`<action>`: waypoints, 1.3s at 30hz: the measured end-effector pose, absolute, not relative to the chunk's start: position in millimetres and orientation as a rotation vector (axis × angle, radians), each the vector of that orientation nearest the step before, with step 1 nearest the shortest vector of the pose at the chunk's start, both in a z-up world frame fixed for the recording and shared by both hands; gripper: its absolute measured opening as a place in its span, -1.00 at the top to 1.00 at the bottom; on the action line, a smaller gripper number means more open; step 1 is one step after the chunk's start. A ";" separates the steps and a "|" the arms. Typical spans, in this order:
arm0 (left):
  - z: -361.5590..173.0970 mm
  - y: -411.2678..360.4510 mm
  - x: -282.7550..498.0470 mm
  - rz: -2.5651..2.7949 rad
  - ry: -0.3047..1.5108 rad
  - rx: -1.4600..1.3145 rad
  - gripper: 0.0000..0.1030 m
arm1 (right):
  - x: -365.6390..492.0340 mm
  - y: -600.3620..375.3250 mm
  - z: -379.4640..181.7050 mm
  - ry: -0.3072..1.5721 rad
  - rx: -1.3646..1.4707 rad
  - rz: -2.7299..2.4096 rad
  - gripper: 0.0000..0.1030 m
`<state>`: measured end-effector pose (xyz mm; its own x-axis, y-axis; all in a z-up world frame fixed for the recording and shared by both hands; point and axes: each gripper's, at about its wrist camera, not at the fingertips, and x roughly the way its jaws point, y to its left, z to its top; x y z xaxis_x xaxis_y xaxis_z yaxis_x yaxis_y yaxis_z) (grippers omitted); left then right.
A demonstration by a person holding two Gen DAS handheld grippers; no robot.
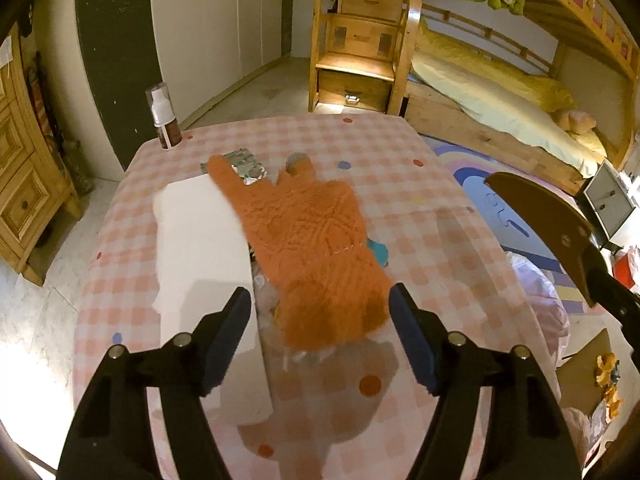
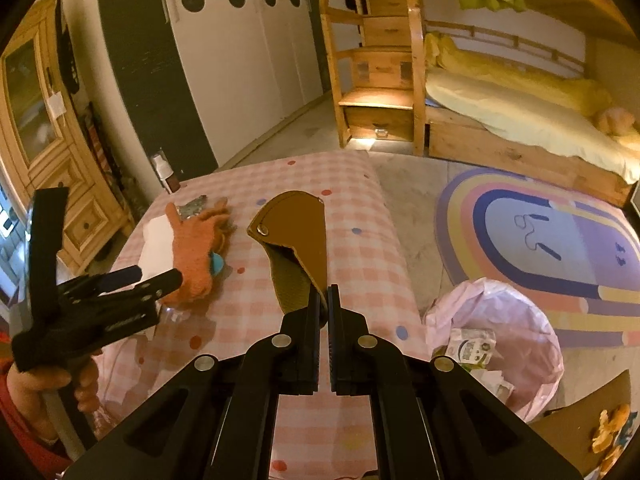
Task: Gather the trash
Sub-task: 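Grasp the orange glove with the left gripper while the right gripper holds the cardboard, then carry glove and cardboard over the pink trash bag while both grippers open to drop them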
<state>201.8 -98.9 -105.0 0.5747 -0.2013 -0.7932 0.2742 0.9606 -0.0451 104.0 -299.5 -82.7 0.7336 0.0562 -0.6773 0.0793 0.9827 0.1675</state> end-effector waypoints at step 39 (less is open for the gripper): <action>62.1 -115.4 93.7 -0.576 0.438 0.121 0.75 | 25.8 -339.0 -22.5 0.570 0.242 -0.064 0.94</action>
<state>93.7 -115.4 62.1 0.7501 -0.5000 -0.4328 0.5507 0.8346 -0.0096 25.8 -339.0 -22.5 0.8407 0.0067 -0.5415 0.1267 0.9697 0.2087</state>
